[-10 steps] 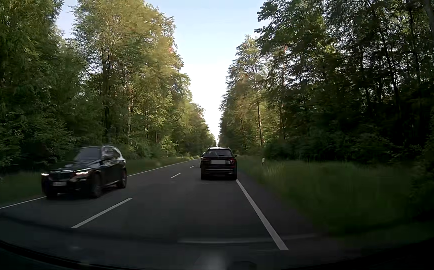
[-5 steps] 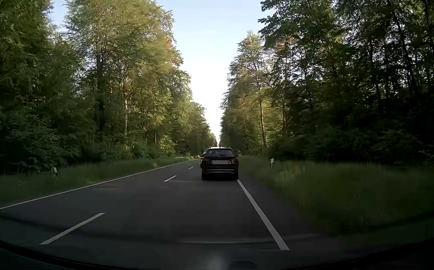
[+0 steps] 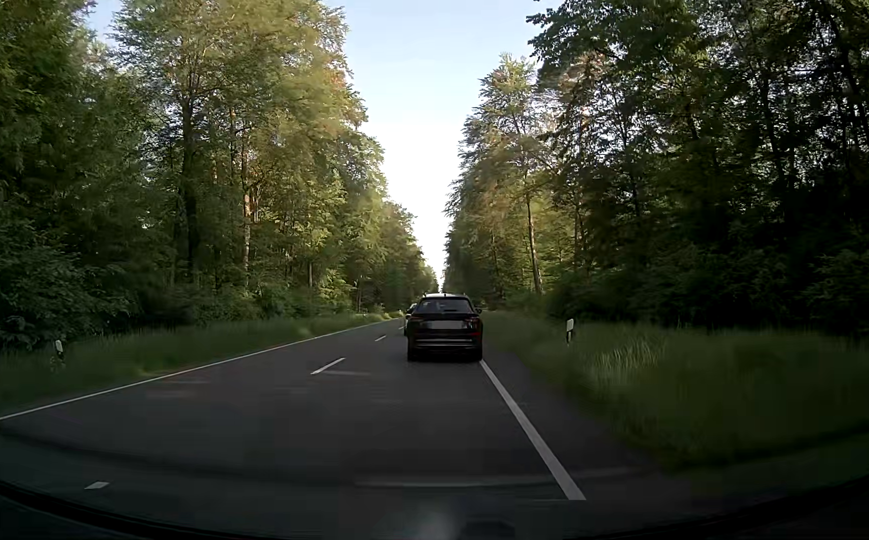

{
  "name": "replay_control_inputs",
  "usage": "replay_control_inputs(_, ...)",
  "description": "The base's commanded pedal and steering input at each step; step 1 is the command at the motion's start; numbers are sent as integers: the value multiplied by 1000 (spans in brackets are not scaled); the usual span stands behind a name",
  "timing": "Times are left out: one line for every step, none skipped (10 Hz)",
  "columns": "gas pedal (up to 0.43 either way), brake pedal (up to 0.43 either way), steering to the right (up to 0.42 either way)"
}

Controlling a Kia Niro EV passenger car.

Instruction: Follow the waypoints while adhering to traffic rules and regulations

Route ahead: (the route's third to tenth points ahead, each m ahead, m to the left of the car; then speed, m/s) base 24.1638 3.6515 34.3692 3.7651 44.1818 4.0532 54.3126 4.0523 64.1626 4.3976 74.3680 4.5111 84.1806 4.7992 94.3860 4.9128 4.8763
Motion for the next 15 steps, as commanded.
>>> replay_control_inputs(0, 0, -12)
replay_control_inputs(0, 0, -11)
replay_control_inputs(0, 0, -11)
replay_control_inputs(0, 0, -11)
replay_control_inputs(0, 0, -11)
replay_control_inputs(0, 0, -11)
replay_control_inputs(0, 0, -10)
replay_control_inputs(0, 6, -10)
replay_control_inputs(0, 0, -10)
replay_control_inputs(0, 0, -9)
replay_control_inputs(0, 0, -6)
replay_control_inputs(0, 0, -3)
replay_control_inputs(0, 0, -1)
replay_control_inputs(0, 0, 1)
replay_control_inputs(0, 0, 2)
